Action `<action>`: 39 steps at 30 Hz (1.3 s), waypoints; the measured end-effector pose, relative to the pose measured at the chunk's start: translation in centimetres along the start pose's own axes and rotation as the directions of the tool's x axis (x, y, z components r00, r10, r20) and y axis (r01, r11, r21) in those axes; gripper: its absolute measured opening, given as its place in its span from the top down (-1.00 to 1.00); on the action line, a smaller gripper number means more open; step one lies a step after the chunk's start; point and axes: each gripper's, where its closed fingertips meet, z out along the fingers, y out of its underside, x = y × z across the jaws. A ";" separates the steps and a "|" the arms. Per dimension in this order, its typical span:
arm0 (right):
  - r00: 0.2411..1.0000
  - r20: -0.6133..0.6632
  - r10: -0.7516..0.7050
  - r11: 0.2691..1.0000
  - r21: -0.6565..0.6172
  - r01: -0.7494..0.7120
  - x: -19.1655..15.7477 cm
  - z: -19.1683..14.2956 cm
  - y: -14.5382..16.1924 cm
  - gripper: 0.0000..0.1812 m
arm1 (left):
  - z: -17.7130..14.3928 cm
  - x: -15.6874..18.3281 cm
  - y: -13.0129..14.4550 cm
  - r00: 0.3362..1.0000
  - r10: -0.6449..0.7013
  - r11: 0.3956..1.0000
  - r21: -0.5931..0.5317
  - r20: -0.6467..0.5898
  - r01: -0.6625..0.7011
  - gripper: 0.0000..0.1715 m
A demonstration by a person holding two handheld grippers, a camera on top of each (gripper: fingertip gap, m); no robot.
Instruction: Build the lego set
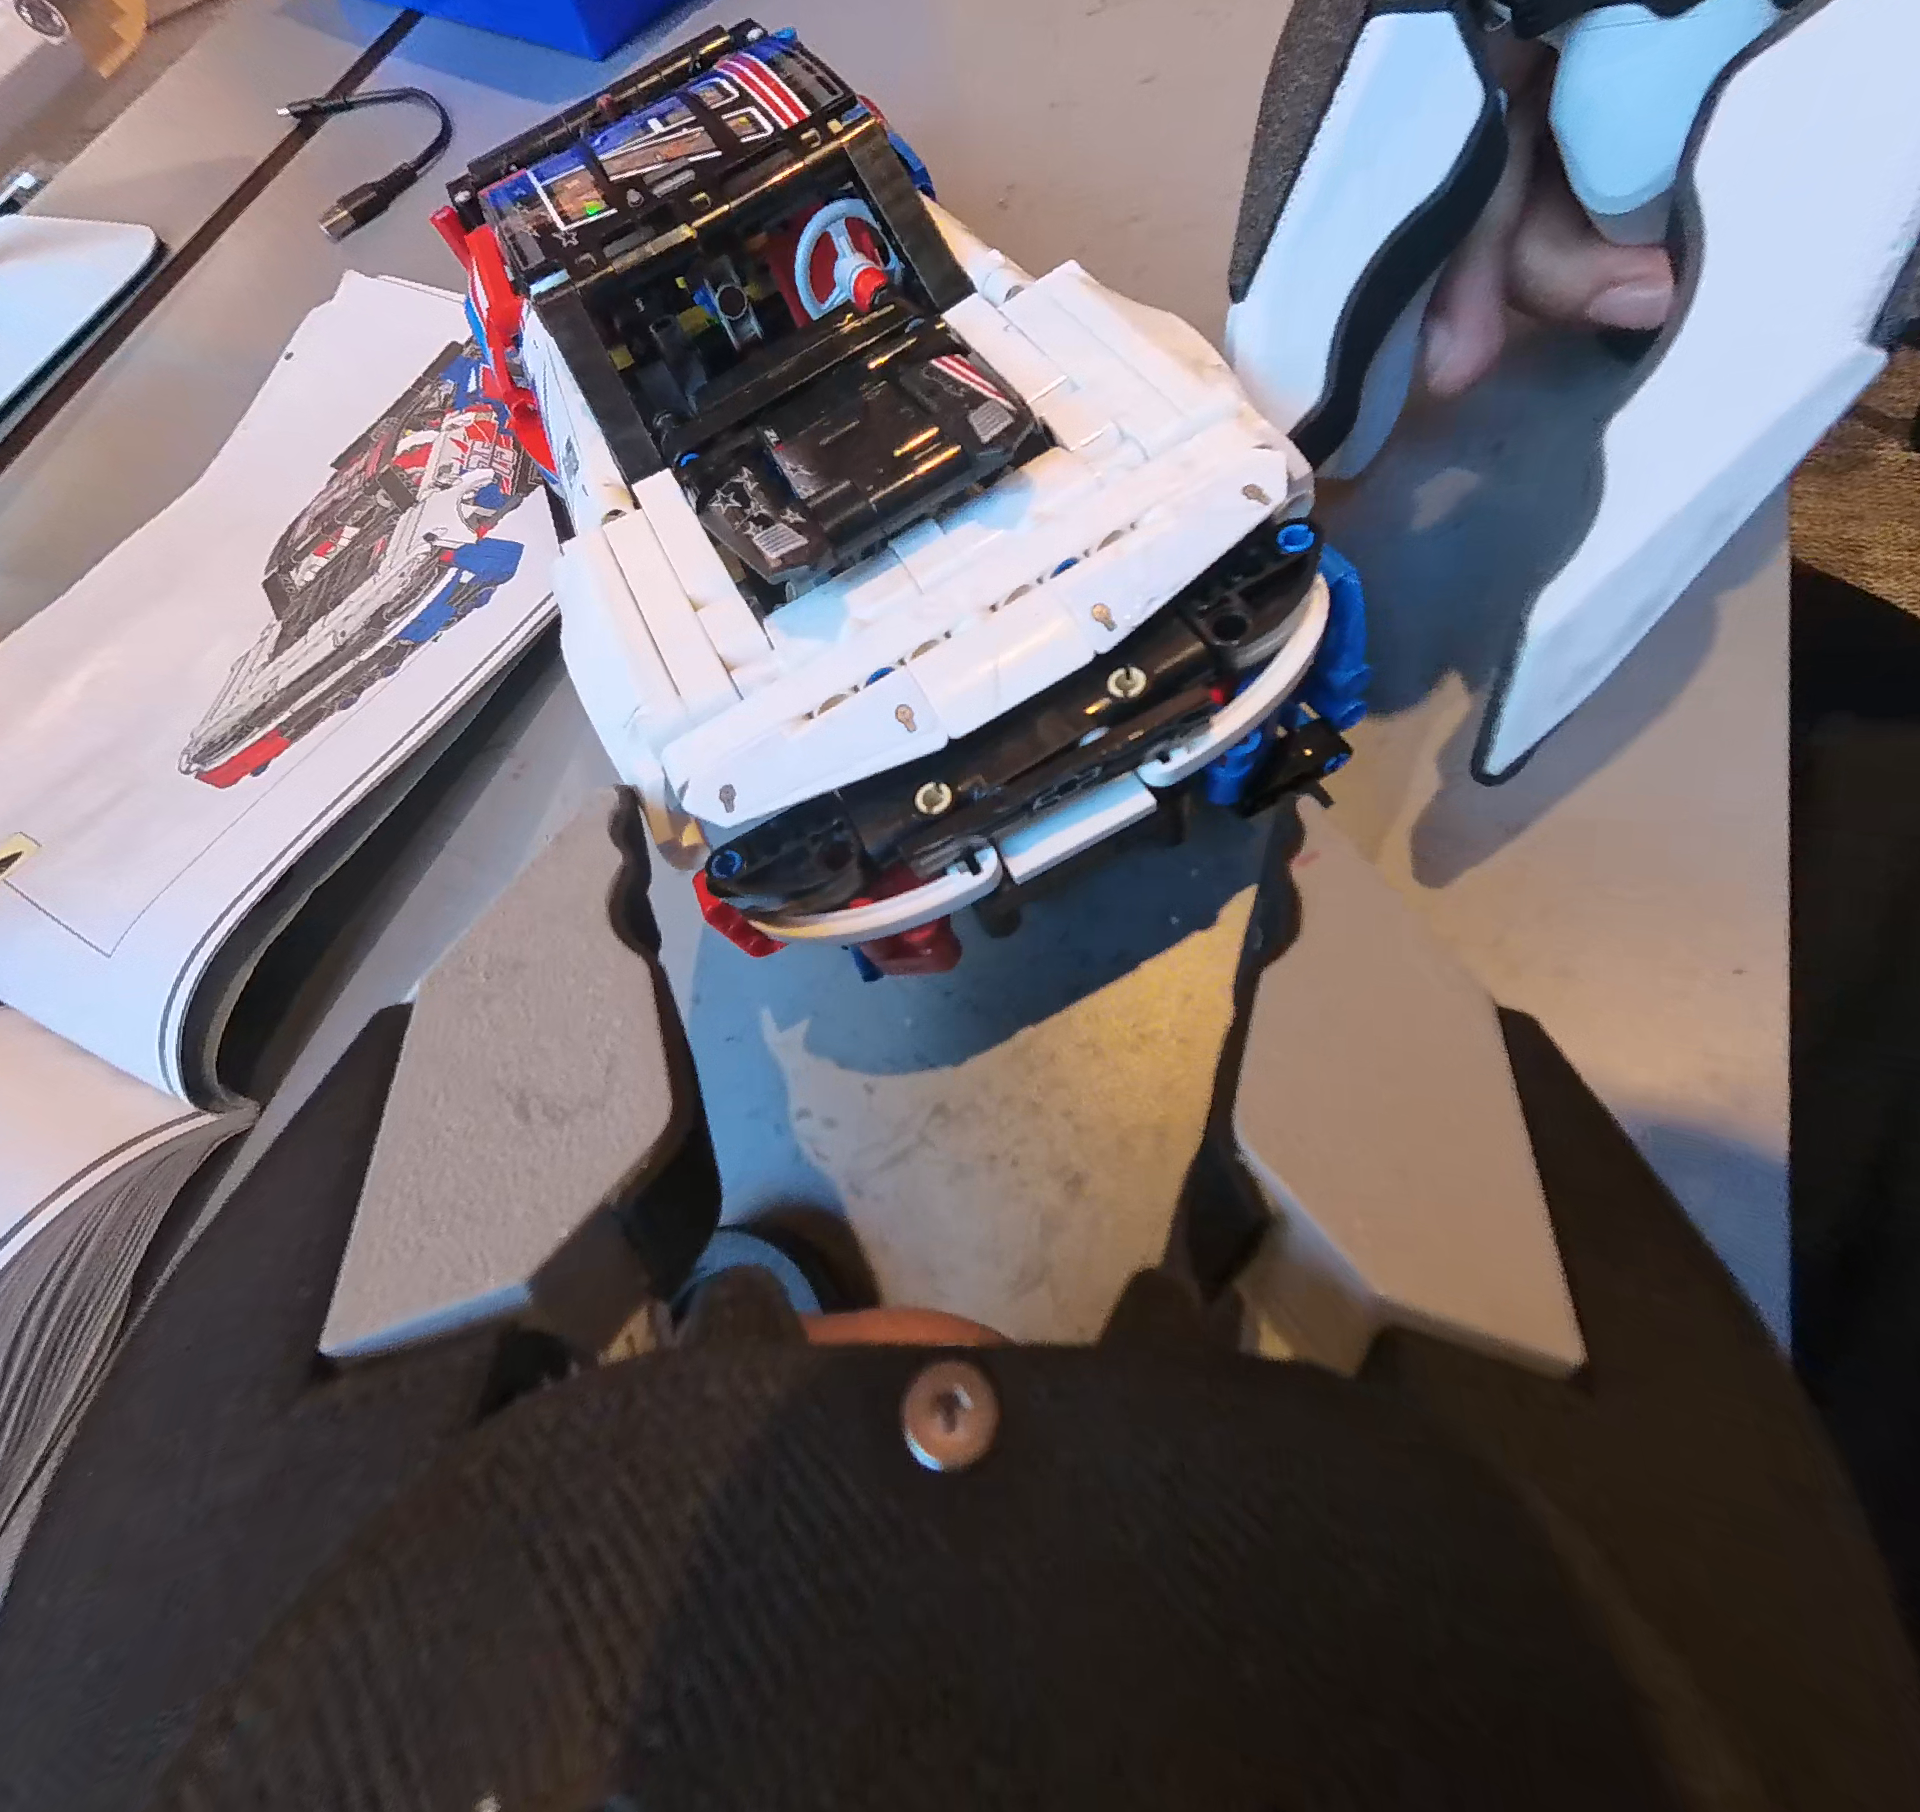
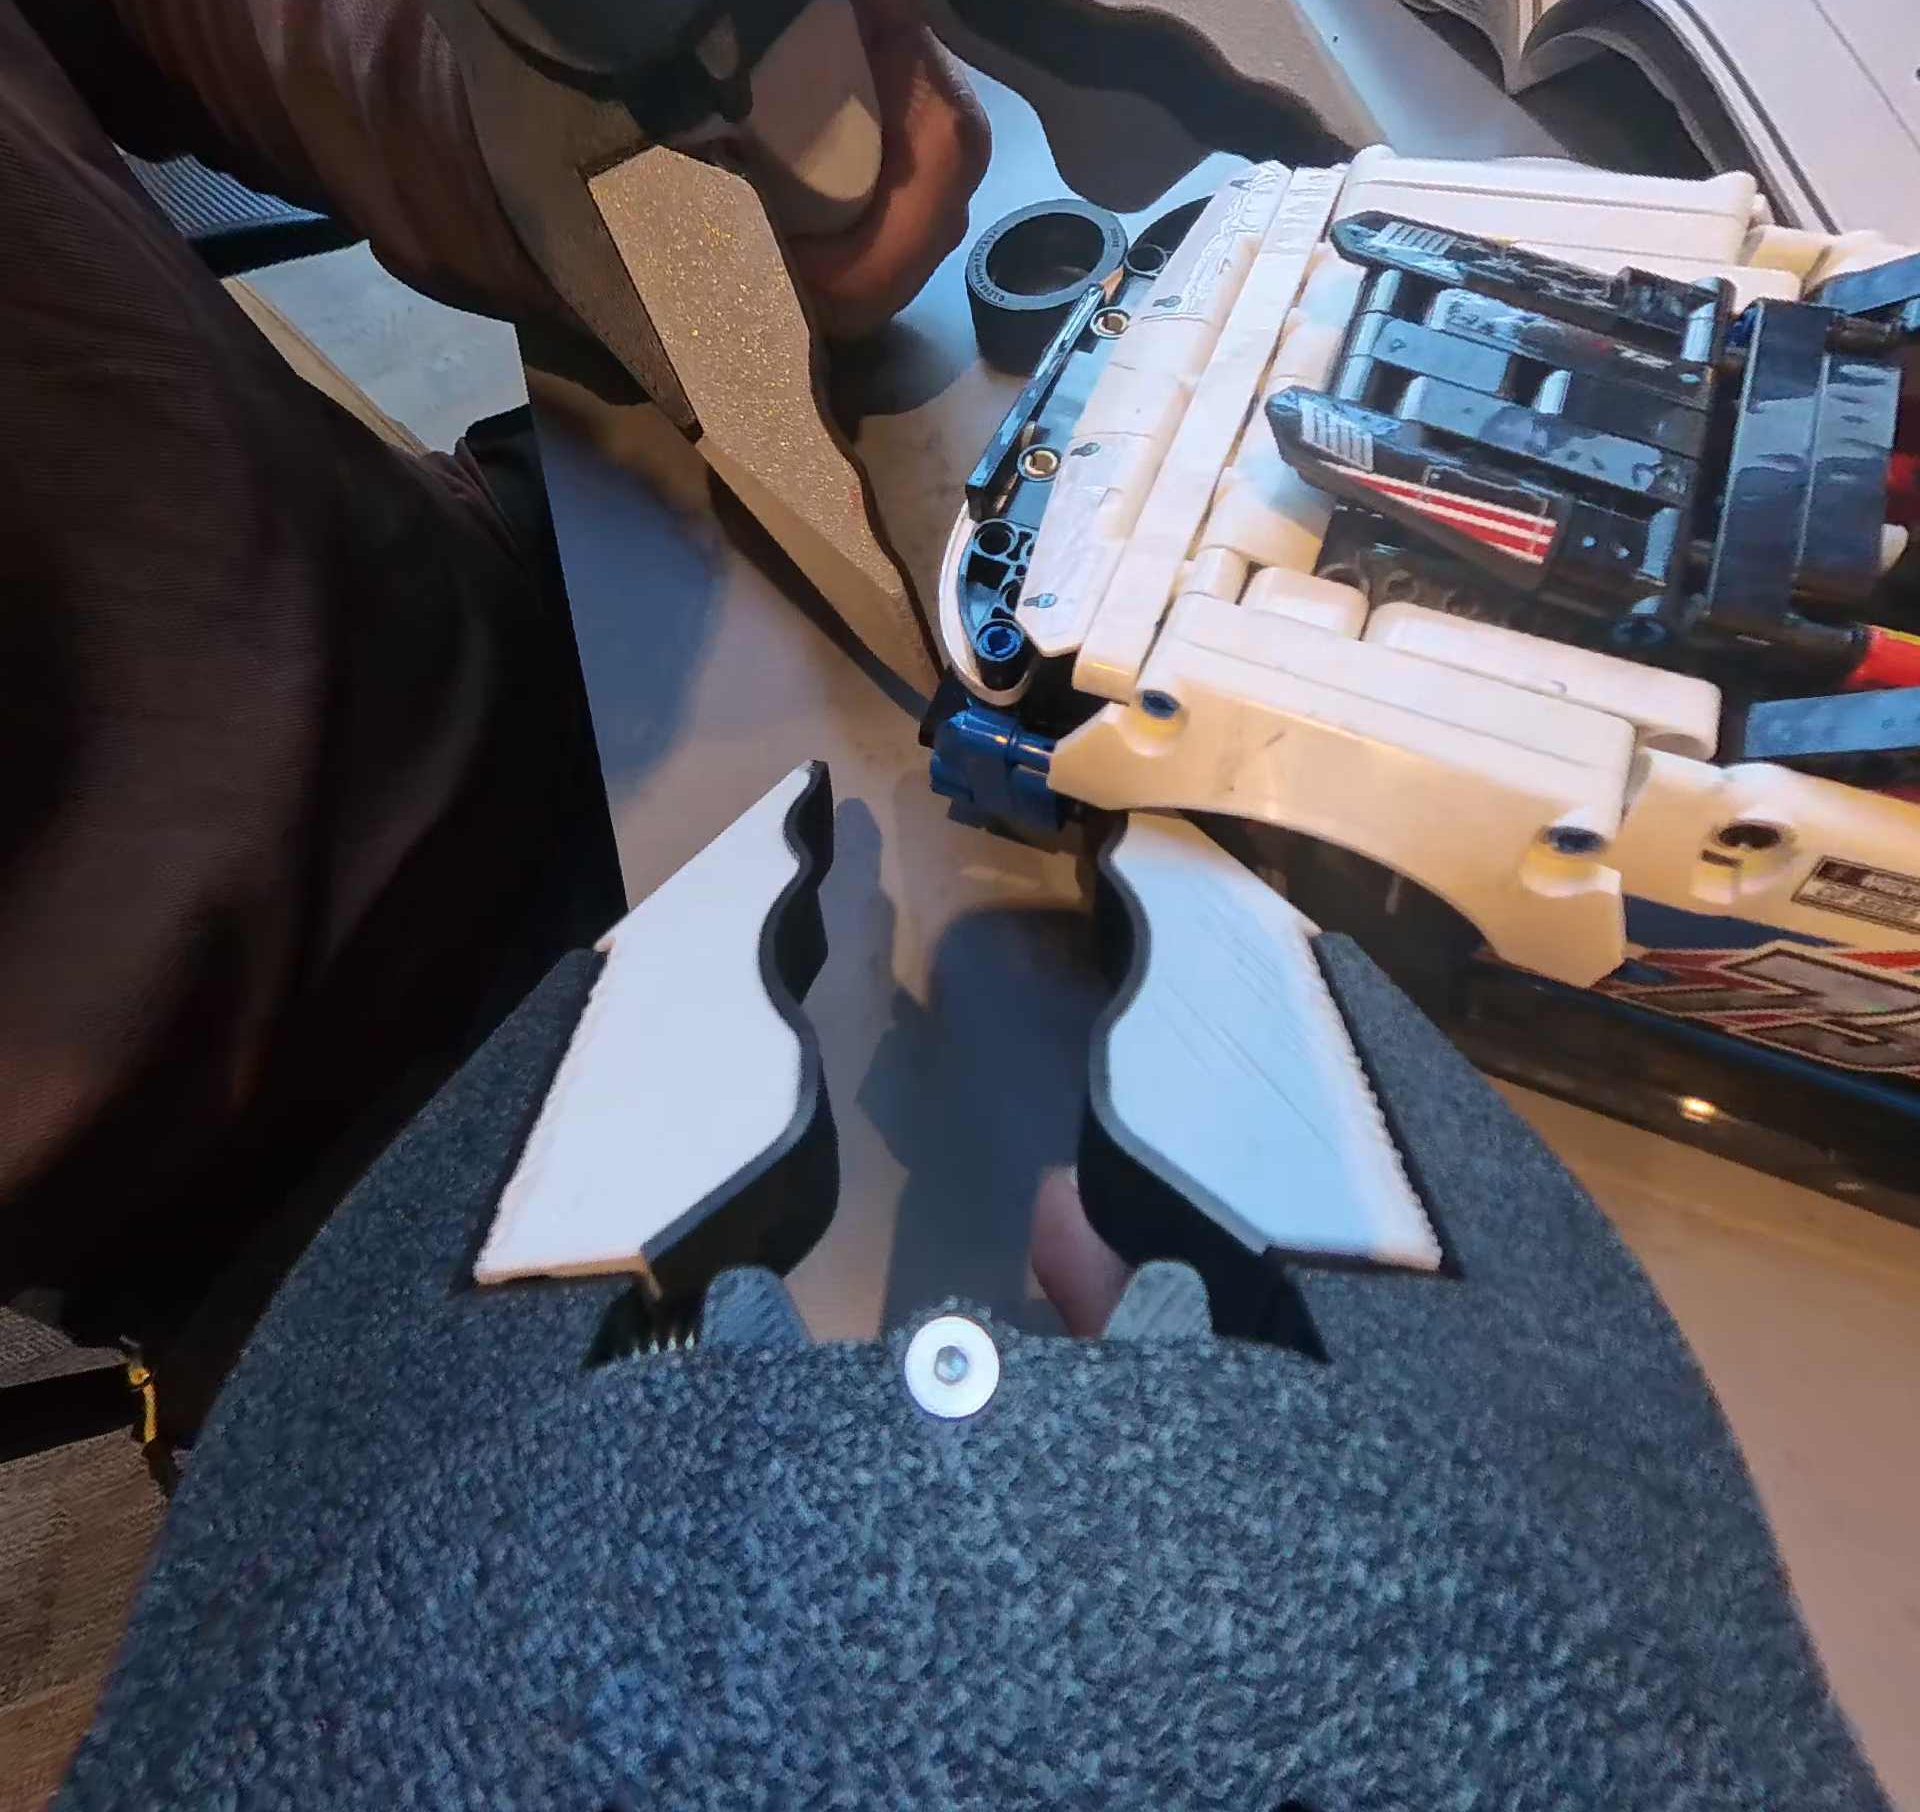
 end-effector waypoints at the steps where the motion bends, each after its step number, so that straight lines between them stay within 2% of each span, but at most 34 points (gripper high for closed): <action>1: 1.000 -0.003 -0.004 1.000 -0.001 0.004 0.0 0.0 0.0 0.47 | 0.1 0.0 0.0 1.000 -0.004 1.000 -0.002 -0.003 0.004 -0.36; 4: 1.000 -0.015 -0.020 1.000 -0.006 0.020 0.1 0.1 0.0 0.49 | 0.4 0.2 0.0 1.000 -0.013 1.000 -0.020 -0.006 0.013 -0.43; 8: 0.999 -0.017 -0.030 0.999 -0.015 0.030 0.4 0.1 0.1 0.58 | 0.2 0.2 0.0 0.999 -0.011 1.000 -0.005 -0.030 0.010 -0.39; 14: 0.999 0.029 -0.015 1.000 -0.009 0.015 0.1 0.1 0.0 0.50 | 0.1 0.0 0.1 0.999 -0.013 1.000 0.000 -0.042 0.013 -0.35; 19: 0.999 0.035 -0.005 1.000 -0.010 0.006 0.2 0.1 0.0 0.50 | -0.2 -0.1 -0.2 0.995 -0.066 0.997 0.025 -0.075 0.068 -0.31; 39: 0.992 -0.072 -0.099 0.995 -0.032 0.097 0.8 0.5 0.0 0.61 | 0.3 -0.1 0.0 0.996 -0.061 0.998 -0.002 -0.065 0.061 -0.31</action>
